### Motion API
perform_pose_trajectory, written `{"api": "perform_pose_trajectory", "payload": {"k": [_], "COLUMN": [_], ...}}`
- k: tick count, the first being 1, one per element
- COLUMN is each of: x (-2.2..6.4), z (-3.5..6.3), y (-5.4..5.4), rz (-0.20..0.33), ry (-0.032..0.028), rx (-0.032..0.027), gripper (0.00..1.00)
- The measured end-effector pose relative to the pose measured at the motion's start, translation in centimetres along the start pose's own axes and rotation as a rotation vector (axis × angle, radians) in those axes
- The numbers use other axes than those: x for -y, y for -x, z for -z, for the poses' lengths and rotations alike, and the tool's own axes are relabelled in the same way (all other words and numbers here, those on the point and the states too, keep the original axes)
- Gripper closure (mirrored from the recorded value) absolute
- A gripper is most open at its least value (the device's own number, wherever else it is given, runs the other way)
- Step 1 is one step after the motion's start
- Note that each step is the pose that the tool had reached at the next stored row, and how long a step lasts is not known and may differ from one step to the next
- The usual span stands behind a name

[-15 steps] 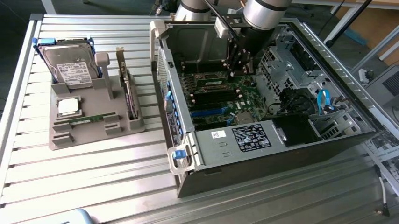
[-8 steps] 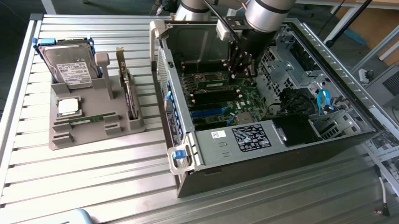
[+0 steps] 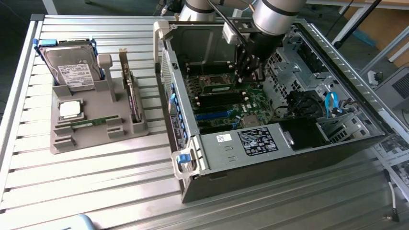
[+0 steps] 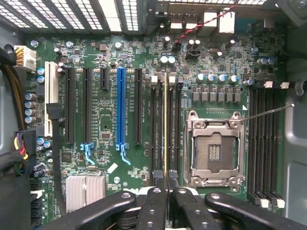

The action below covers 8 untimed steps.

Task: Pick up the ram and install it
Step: 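Insert the ram into the slot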

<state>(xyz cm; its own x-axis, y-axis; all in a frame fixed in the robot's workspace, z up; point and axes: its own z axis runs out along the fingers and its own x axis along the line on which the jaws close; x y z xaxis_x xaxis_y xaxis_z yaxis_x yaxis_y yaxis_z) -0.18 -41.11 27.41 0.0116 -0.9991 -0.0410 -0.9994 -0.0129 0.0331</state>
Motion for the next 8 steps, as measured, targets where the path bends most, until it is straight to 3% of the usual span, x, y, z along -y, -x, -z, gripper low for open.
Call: {"api": "perform_pose_trajectory", "payload": {"k": [8], "x": [0.02], "z": [-0.48], "y": [-0.04], "rz": [0.000], "ry": [0.0000], "rx": [-0.0001], "gripper": [0.88]}}
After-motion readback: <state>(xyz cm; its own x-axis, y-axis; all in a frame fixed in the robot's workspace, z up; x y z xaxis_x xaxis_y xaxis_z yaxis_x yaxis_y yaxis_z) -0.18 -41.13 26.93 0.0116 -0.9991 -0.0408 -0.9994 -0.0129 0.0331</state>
